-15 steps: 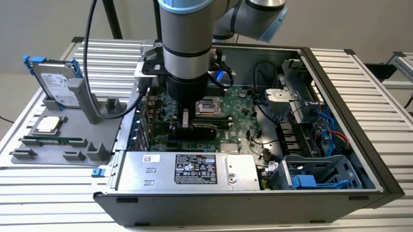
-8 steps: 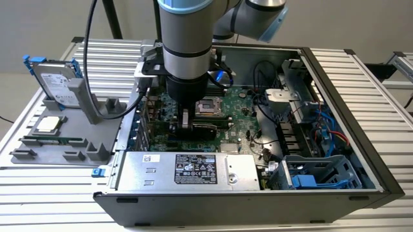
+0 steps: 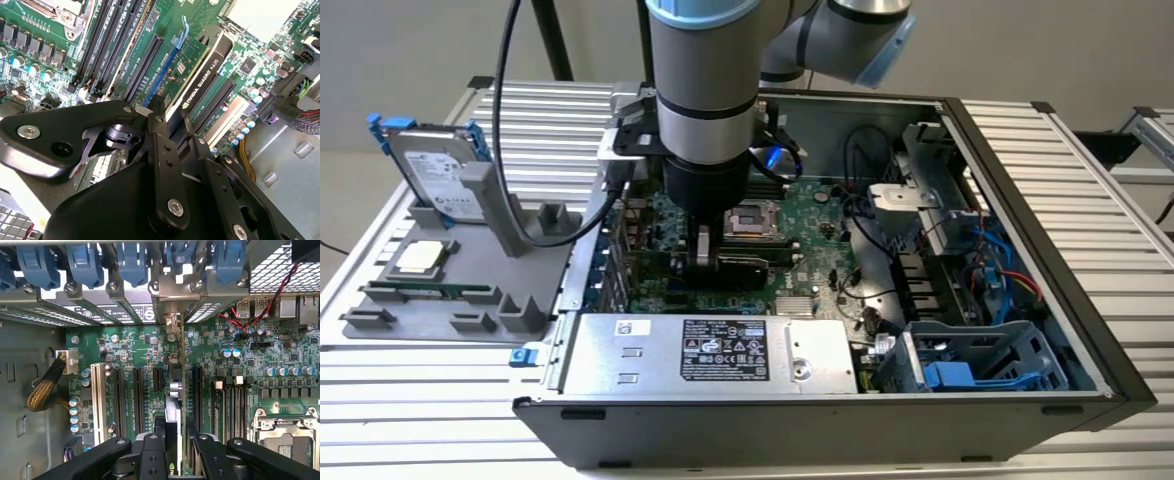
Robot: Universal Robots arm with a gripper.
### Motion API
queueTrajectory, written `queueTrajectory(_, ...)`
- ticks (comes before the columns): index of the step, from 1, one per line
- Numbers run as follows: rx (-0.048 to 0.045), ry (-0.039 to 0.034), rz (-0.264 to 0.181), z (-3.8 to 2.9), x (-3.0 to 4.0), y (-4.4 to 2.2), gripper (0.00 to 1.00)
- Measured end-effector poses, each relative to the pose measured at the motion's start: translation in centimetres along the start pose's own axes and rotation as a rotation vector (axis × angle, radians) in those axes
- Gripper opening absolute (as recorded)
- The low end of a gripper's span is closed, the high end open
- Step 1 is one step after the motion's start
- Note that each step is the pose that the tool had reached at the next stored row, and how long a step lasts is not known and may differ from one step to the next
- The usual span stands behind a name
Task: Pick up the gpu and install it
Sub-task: 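Insert the gpu into the slot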
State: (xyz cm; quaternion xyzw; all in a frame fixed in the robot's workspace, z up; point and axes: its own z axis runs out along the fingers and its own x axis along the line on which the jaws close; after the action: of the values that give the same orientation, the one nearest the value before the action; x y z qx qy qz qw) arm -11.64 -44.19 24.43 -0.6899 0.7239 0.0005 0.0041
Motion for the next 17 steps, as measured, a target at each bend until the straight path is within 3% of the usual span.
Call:
queueTrajectory(1, 0.0001, -0.0003, 0.0, 0.02, 0.0, 0.0, 0.0)
queueTrajectory(2, 0.0004, -0.0007, 0.0, 0.04, 0.0, 0.0, 1.0)
queueTrajectory(7, -0.0002, 0.0003, 0.0, -0.19, 0.01, -0.03, 1.0)
queueTrajectory(13, -0.0001, 0.0, 0.0, -2.84, -0.02, -0.04, 1.0)
queueTrajectory(17, 0.0001, -0.0002, 0.0, -3.27, -0.02, -0.04, 1.0)
